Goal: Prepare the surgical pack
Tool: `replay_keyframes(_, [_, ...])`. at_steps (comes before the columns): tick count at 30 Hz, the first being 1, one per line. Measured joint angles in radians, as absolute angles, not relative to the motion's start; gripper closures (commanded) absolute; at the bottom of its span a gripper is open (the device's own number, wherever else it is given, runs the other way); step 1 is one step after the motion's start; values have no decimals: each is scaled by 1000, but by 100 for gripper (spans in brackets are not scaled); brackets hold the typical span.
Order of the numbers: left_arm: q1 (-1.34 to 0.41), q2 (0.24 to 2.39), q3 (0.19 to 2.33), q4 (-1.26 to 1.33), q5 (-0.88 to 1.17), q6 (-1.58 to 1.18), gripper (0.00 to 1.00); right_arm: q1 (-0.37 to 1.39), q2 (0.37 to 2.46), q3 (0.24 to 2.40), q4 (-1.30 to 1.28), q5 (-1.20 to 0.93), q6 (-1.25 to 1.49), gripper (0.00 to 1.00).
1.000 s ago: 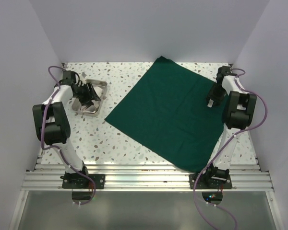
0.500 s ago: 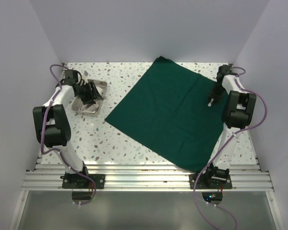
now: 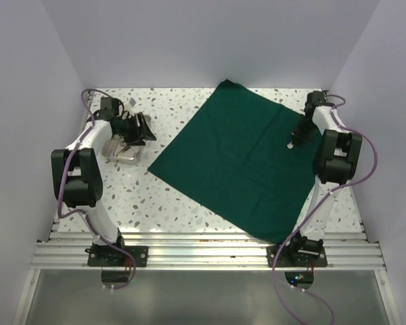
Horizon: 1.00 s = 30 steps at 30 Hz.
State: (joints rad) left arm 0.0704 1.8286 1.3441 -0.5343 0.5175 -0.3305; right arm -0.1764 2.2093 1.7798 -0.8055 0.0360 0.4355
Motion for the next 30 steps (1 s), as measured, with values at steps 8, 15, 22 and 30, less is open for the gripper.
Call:
replay_keyframes(8, [-46, 1829, 1344, -471, 620, -340, 37, -87, 2047, 1695, -807, -22, 480, 93])
replay_keyframes(15, [-67, 1826, 1341, -454, 667, -348, 37, -72, 2012, 1681, -796, 14, 498, 70])
replay_keyframes(22, [-66, 1821, 1327, -440, 686, -348, 38, -109, 2153, 1804, -813, 71, 499, 68])
replay_keyframes(30, [-66, 1821, 1327, -432, 701, -348, 38, -104, 2284, 1935, -892, 146, 517, 60])
